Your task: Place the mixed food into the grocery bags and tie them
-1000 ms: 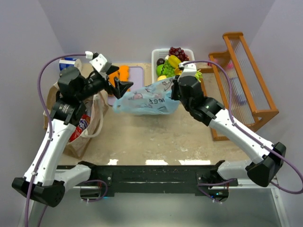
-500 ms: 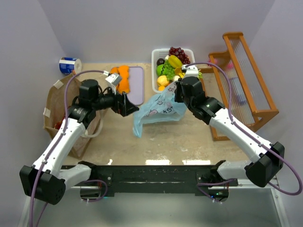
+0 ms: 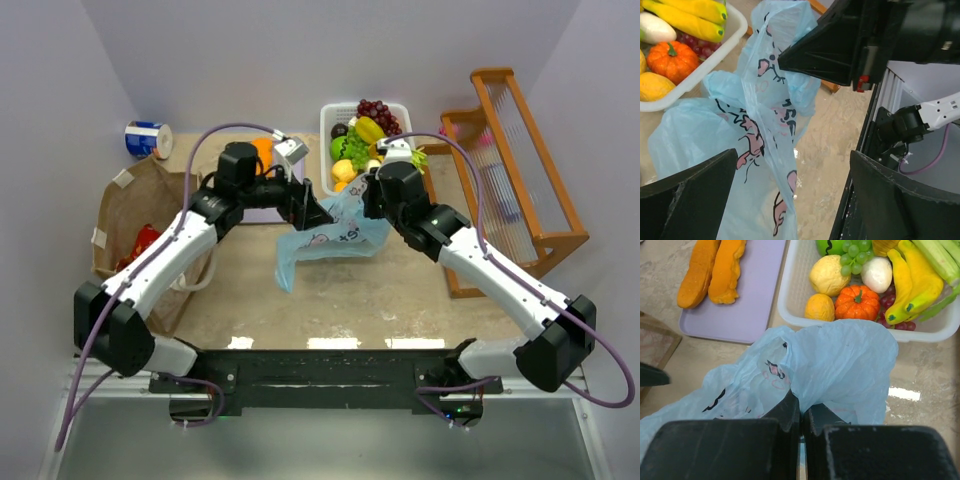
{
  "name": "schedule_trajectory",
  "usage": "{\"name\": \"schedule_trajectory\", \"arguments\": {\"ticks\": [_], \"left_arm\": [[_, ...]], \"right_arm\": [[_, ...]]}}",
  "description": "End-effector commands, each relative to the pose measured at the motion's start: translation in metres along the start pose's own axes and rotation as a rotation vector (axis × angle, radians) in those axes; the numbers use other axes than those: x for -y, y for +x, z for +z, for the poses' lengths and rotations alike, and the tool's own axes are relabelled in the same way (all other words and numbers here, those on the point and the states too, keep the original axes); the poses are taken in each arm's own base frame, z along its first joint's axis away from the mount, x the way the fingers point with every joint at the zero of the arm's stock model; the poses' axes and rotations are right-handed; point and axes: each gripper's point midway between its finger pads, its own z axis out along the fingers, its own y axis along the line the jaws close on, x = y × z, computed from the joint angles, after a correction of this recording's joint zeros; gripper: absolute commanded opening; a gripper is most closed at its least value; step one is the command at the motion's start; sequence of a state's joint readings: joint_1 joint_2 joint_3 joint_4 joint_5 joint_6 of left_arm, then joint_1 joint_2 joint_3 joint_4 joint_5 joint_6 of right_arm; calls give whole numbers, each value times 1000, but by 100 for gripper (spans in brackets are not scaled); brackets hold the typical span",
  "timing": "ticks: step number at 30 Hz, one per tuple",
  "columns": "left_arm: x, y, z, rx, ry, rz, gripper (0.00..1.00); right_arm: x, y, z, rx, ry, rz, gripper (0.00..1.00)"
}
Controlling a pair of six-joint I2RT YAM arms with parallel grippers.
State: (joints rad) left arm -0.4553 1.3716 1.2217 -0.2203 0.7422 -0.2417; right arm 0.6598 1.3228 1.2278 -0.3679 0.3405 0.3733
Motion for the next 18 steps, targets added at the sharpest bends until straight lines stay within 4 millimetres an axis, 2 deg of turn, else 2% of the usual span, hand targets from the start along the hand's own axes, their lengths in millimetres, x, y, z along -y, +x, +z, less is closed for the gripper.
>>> {"name": "schedule_trajectory", "arguments": {"ticks": [1,3,5,7,8,9,11,12,13,16,18], "left_arm": [[-3,12,24,-75,2,37,100],[5,23,38,-116,54,26,100],[9,29,45,-135,86,28,96],[14,41,53,-173,142,10,79],[14,46,55,-188,153,-1,70],[10,55,59,-216,156,-20,49],[4,59,60,-248,134,-29,29],[-3,55,63,-245,93,-22,8],[-8,54,63,-245,67,-26,0],[-21,32,61,-184,-48,-19,0],[-39,22,55,-142,-148,-31,0]], "right_arm": [[-10,-21,-9,60,-57,8,0],[-8,-23,-10,63,-54,-9,0],[-7,-26,-11,70,-47,-17,0],[-4,-28,-11,70,-33,-33,0],[-3,-32,-13,80,-27,-35,0],[-2,-34,-15,82,-24,-40,0],[-3,-39,-19,89,-28,-46,0],[-4,-42,-21,94,-31,-48,0],[-2,-42,-23,86,-27,-52,0],[-3,-55,-34,108,-35,-59,0],[-6,-65,-42,124,-52,-62,14]]}}
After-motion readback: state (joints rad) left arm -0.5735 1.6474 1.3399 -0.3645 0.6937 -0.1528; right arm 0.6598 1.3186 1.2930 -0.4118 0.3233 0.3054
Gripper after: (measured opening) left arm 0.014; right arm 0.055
